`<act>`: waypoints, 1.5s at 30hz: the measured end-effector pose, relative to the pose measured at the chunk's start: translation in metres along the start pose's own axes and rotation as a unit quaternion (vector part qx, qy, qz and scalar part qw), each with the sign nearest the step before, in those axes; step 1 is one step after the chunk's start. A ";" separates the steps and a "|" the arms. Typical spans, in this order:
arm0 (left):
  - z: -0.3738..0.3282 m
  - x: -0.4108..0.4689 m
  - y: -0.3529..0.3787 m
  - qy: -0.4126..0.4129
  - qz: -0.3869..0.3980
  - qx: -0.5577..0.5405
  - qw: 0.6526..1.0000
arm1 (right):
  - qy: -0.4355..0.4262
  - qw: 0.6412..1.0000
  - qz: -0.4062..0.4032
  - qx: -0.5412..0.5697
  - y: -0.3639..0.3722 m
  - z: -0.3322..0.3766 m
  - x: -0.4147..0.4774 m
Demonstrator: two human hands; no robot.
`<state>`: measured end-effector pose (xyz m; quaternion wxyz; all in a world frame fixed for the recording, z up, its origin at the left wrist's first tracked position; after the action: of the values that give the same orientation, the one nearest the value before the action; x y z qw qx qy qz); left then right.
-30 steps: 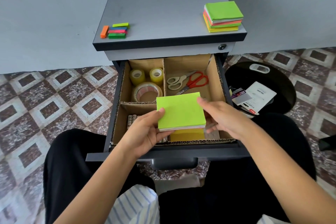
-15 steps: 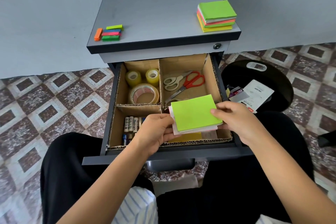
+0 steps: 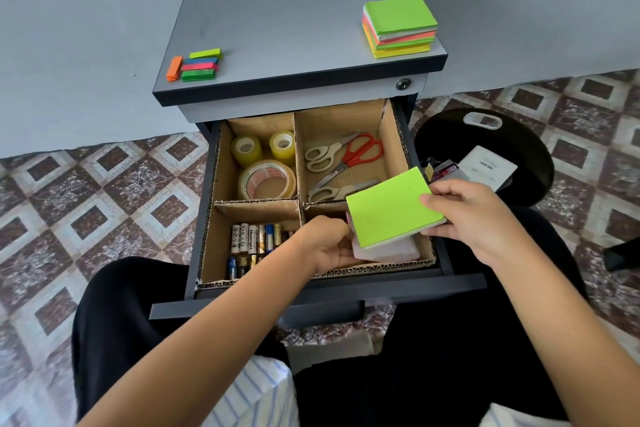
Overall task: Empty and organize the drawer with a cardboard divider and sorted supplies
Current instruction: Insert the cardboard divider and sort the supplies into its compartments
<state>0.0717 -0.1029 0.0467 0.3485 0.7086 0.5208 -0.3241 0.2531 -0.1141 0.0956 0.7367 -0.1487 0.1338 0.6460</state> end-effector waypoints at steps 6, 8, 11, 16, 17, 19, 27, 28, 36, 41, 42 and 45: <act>0.005 0.007 -0.005 -0.021 -0.053 -0.037 0.998 | 0.002 0.999 0.011 0.038 -0.003 0.004 -0.001; 0.005 0.005 -0.006 -0.023 -0.053 -0.043 0.997 | 0.003 0.999 0.012 0.048 -0.003 0.004 -0.001; 0.005 0.004 -0.006 -0.027 -0.053 -0.033 0.998 | 0.001 0.998 0.011 0.054 -0.001 0.003 -0.002; 0.001 -0.002 -0.003 -0.022 -0.029 -0.051 0.998 | 0.003 0.997 0.023 0.071 0.005 0.000 -0.003; -0.001 -0.005 -0.001 -0.011 -0.017 -0.063 0.998 | 0.006 0.997 0.027 0.075 0.006 -0.001 -0.004; -0.007 -0.013 -0.002 0.031 -0.011 -0.086 0.996 | 0.009 0.997 0.029 0.077 0.007 -0.003 -0.005; 0.000 -0.035 -0.013 0.137 0.095 -0.217 0.962 | 0.012 1.000 -0.001 -0.009 0.022 -0.013 -0.006; 0.002 -0.038 -0.016 0.142 0.098 -0.220 0.960 | 0.013 1.000 -0.005 -0.022 0.024 -0.014 -0.006; 0.002 -0.049 -0.047 0.187 0.042 -0.186 0.964 | 0.002 0.996 0.002 -0.084 0.026 -0.013 -0.006; -0.006 -0.058 -0.086 0.229 -0.035 -0.176 0.957 | 0.079 0.986 0.063 -0.134 0.020 -0.019 -0.003; -0.007 -0.060 -0.093 0.229 -0.046 -0.178 0.956 | 0.082 0.982 0.070 -0.152 0.022 -0.021 -0.003; -0.007 -0.062 -0.107 0.228 -0.059 -0.192 0.953 | 0.071 0.968 0.057 -0.236 0.029 -0.028 0.001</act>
<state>-0.0462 -0.1057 0.0852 0.3304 0.6514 0.6797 -0.0676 0.2247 -0.1209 0.0684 0.6314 -0.3556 0.0374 0.6881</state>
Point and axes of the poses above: each hand's wrist, its own x-axis towards the middle knuckle, its own y-axis out of the palm, z = x × y, the point moved 5 cm from there along x, towards the middle knuckle, and after that the axes turned 4 degrees about z, right-handed, at the moved point
